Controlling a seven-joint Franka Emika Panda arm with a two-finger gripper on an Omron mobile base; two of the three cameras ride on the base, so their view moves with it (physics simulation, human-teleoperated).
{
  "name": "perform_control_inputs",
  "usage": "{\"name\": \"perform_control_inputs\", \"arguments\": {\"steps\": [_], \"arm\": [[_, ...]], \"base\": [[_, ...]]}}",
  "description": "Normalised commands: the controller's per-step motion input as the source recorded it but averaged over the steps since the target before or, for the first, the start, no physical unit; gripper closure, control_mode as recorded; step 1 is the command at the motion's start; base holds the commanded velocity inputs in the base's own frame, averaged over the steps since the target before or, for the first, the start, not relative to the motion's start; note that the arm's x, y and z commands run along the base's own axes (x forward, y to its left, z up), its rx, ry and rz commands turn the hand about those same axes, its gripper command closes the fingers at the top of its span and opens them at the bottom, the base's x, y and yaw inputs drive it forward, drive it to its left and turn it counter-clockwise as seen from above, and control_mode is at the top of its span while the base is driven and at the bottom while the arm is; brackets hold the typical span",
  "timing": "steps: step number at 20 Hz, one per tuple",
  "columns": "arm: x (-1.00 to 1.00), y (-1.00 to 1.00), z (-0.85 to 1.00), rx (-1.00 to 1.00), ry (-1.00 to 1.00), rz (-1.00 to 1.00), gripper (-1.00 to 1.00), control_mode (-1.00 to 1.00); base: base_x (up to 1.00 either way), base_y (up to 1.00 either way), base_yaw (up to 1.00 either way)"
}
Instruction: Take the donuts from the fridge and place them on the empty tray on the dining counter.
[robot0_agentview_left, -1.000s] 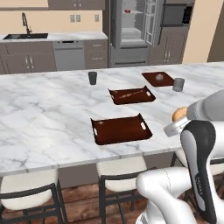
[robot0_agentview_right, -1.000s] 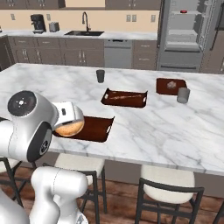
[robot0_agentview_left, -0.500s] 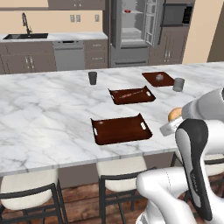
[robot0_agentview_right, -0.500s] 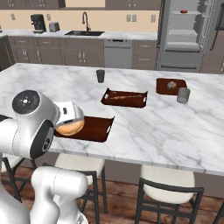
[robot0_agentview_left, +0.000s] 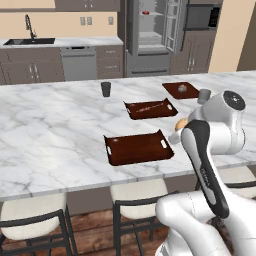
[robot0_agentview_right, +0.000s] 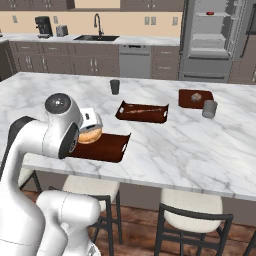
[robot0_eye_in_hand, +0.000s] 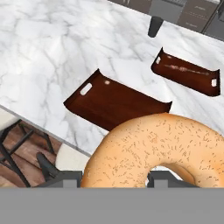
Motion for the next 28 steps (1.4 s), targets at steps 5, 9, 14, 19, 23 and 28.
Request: {"name": "perform_control_inputs", "arguments": {"steps": [5,9,14,19,23,28], "arm": [[0.52,0.15,-0.42,0.11,0.03,0.00,1.00,-1.00],[0.38,0.18,-0.47,0.16,0.04,0.00,1.00,-1.00],[0.36,0.15,-0.23,0.02,0.01,0.00,1.00,-1.00],[0.34,0.08,-0.28,-0.03,0.10,0.00,1.00,-1.00],[0.45,0.08,-0.48,-0.04,0.21,0.00,1.00,-1.00],[0.41,0.02,-0.16,0.00,0.01,0.00,1.00,-1.00]], "base": [[0.00,0.00,0.00],[0.00,0.00,0.00],[0.00,0.00,0.00],[0.00,0.00,0.00],[0.00,0.00,0.00],[0.00,0.00,0.00]]}}
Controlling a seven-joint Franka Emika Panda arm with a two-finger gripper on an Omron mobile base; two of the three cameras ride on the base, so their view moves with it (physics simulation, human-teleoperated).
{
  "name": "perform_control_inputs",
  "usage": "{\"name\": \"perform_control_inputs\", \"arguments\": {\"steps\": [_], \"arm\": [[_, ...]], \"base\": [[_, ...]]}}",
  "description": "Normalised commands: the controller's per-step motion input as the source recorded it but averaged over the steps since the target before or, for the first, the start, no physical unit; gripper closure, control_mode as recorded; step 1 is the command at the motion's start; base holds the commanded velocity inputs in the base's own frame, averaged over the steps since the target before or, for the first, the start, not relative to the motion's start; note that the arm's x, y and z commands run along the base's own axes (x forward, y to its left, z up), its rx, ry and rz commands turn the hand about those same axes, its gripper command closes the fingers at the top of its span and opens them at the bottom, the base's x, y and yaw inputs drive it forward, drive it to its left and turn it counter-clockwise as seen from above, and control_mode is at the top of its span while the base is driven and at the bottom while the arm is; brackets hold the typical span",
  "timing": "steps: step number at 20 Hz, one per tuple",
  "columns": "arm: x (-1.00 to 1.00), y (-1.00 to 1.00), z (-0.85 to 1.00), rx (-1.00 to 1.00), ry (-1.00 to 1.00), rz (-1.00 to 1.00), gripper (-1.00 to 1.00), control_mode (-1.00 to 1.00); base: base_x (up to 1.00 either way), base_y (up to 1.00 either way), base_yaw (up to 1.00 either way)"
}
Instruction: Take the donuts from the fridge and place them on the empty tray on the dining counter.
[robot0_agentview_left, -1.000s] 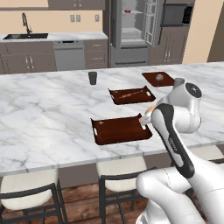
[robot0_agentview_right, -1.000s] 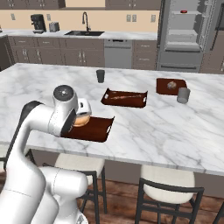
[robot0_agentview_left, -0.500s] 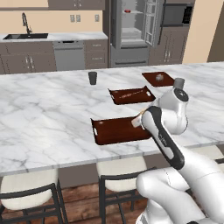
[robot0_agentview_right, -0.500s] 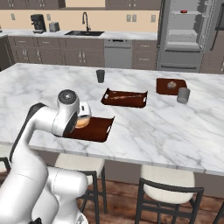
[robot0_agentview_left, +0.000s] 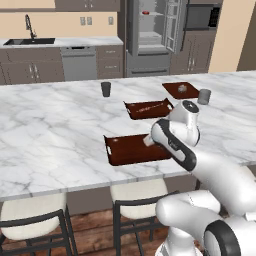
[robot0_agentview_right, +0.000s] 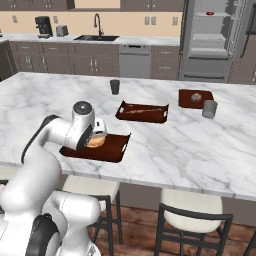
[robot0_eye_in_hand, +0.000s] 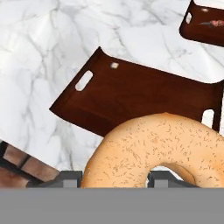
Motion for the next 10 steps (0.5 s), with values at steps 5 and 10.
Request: {"name": "perform_control_inputs", "arguments": {"steps": [5,10], "arm": [[0.49,-0.04,-0.21,0.04,0.00,0.00,1.00,-1.00],[0.34,0.00,-0.36,0.00,0.00,0.00,1.00,-1.00]], "base": [[0.00,0.00,0.00],[0.00,0.00,0.00]]}}
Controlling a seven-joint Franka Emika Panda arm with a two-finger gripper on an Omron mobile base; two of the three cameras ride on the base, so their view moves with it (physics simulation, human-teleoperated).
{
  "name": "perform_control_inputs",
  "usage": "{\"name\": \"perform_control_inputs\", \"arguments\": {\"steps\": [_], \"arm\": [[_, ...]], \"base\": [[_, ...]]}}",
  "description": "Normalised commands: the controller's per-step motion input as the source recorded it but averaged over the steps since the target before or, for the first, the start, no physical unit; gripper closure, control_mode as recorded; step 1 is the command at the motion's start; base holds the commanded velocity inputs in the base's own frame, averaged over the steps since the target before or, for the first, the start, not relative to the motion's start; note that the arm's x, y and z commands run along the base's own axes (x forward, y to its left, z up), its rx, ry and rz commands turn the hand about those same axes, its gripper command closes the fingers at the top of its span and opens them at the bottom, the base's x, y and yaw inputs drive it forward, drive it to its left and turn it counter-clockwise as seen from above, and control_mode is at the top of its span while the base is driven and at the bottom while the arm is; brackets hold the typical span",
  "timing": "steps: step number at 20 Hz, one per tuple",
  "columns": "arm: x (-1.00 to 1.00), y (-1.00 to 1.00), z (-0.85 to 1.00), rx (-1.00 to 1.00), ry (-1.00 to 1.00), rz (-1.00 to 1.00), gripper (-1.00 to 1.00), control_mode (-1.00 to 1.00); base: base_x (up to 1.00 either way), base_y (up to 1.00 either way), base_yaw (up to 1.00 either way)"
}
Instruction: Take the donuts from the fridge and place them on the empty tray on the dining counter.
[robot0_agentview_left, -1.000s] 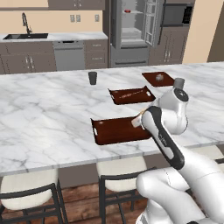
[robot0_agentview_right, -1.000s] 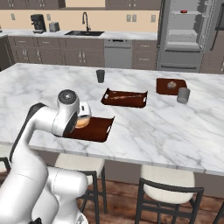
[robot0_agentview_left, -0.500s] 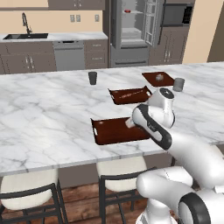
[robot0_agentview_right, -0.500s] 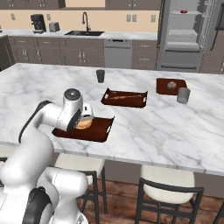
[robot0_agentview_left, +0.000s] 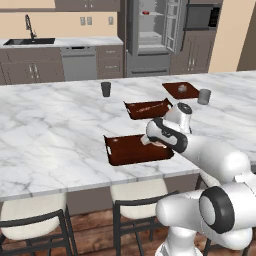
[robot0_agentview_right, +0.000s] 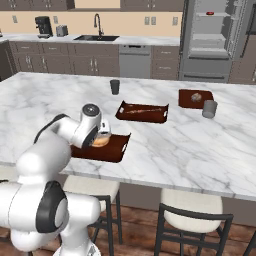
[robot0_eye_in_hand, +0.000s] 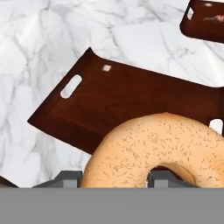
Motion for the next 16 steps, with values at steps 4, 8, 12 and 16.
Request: {"name": "perform_control_inputs", "arguments": {"steps": [4,8,12,16], "arm": [[0.48,0.00,-0.36,0.00,0.02,0.00,1.00,-1.00],[0.53,0.00,-0.42,0.00,0.01,0.00,1.00,-1.00],[0.50,0.00,-0.42,0.00,0.00,0.00,1.00,-1.00],[0.50,0.00,-0.40,0.00,0.00,0.00,1.00,-1.00]], "base": [[0.00,0.00,0.00],[0.00,0.00,0.00],[0.00,0.00,0.00],[0.00,0.00,0.00]]}}
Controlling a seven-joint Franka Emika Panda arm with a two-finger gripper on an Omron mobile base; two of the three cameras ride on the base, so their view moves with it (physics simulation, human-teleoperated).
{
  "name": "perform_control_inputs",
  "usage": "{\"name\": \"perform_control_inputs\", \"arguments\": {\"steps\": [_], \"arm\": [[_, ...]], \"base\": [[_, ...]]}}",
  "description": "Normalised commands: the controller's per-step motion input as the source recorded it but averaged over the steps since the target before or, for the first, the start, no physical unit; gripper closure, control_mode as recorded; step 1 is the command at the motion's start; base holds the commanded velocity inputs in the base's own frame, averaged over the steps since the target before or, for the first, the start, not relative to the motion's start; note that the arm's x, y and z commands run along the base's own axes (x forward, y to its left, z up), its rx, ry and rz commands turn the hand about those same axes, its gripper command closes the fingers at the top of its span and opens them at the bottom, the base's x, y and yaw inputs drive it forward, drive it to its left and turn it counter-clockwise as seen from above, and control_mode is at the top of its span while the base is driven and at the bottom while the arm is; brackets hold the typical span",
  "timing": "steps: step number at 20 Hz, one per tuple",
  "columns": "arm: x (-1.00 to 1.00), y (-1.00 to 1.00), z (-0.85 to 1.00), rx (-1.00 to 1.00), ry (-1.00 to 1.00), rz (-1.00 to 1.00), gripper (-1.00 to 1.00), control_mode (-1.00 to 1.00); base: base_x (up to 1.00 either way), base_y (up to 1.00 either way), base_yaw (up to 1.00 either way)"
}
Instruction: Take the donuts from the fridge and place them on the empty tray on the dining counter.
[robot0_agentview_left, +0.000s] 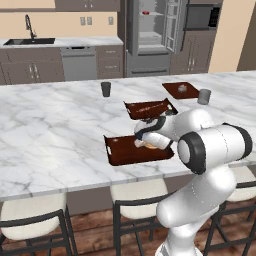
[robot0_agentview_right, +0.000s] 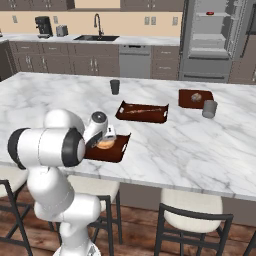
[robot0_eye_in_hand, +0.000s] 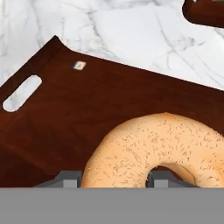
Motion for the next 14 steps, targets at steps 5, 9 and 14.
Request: {"name": "perform_control_inputs", "arguments": {"steps": [5,9,14], "arm": [[0.45,0.00,-0.36,0.00,0.00,0.00,1.00,-1.00],[0.40,0.00,-0.34,0.00,0.00,0.00,1.00,-1.00],[0.30,0.00,-0.11,0.00,0.00,0.00,-1.00,-1.00]], "base": [[0.00,0.00,0.00],[0.00,0.00,0.00],[0.00,0.00,0.00]]}}
